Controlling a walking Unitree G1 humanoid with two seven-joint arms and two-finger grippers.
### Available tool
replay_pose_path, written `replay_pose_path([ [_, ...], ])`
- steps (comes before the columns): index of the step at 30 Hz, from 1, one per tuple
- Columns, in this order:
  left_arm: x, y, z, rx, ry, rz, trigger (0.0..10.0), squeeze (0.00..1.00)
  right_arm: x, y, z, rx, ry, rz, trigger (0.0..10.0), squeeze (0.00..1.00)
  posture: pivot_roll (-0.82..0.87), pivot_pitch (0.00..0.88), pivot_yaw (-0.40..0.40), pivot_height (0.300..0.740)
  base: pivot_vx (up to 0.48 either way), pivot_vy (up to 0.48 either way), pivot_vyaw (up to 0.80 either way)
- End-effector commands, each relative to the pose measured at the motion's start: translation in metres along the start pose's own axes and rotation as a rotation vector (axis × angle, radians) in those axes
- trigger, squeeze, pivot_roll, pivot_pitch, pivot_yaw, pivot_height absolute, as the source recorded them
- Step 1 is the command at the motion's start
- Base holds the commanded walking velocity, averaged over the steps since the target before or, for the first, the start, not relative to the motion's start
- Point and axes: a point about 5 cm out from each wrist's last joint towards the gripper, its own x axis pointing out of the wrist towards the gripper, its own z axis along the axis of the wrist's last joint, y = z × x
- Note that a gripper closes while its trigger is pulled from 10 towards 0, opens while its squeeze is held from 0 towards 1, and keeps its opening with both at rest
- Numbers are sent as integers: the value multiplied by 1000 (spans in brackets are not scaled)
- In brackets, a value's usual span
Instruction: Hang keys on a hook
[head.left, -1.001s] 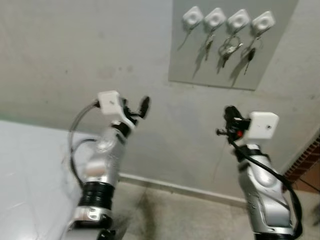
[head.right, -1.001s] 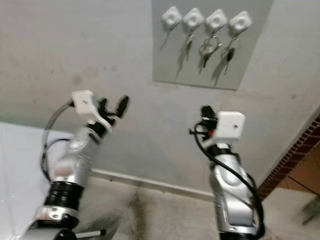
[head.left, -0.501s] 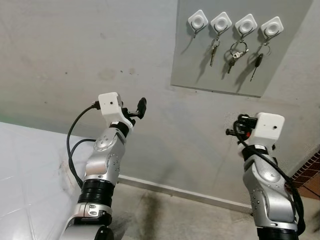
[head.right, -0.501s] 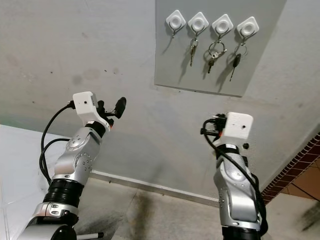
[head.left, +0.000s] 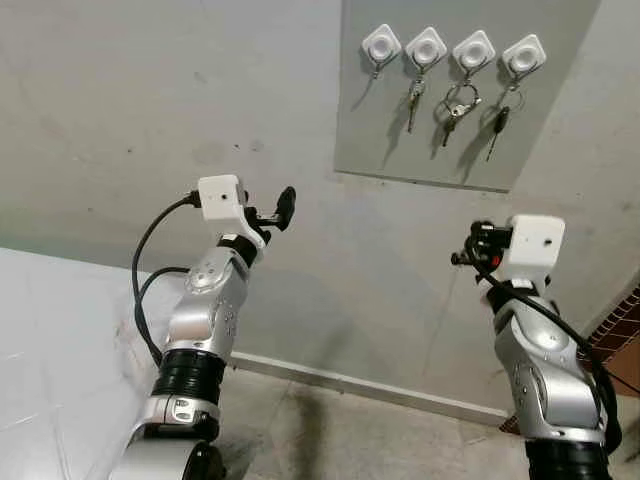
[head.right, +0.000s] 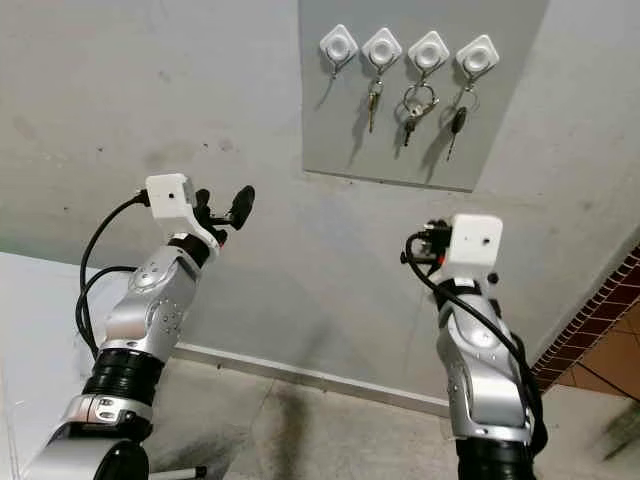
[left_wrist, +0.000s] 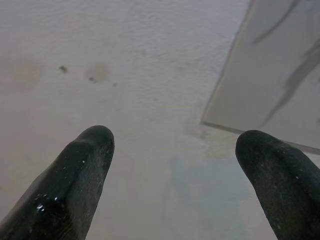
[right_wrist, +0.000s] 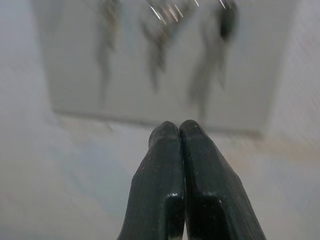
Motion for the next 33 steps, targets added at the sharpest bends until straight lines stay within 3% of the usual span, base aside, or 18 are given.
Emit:
replay_pose_path([
  [1,4,-7,5,21,-15,-32,10000,0,7,6,11,-2,-52,43,10000,0,25,0,24,740,0,0,0],
  [10,7,-18,12,32,-57,-117,10000,0,34,22,38,15,-171,140,10000,0,31,0,20,740,0,0,0],
  [18,10,-14,21,21,-91,-105,10000,0,50,39,48,39,-215,200,10000,0,45,0,6,740,0,0,0],
  [24,9,-10,20,4,-81,-84,10000,0,51,46,49,51,-234,225,10000,0,56,0,-2,740,0,0,0],
  [33,-2,-2,10,17,-66,-40,10000,0,35,42,37,89,-234,230,10000,0,51,3,2,740,0,0,0],
])
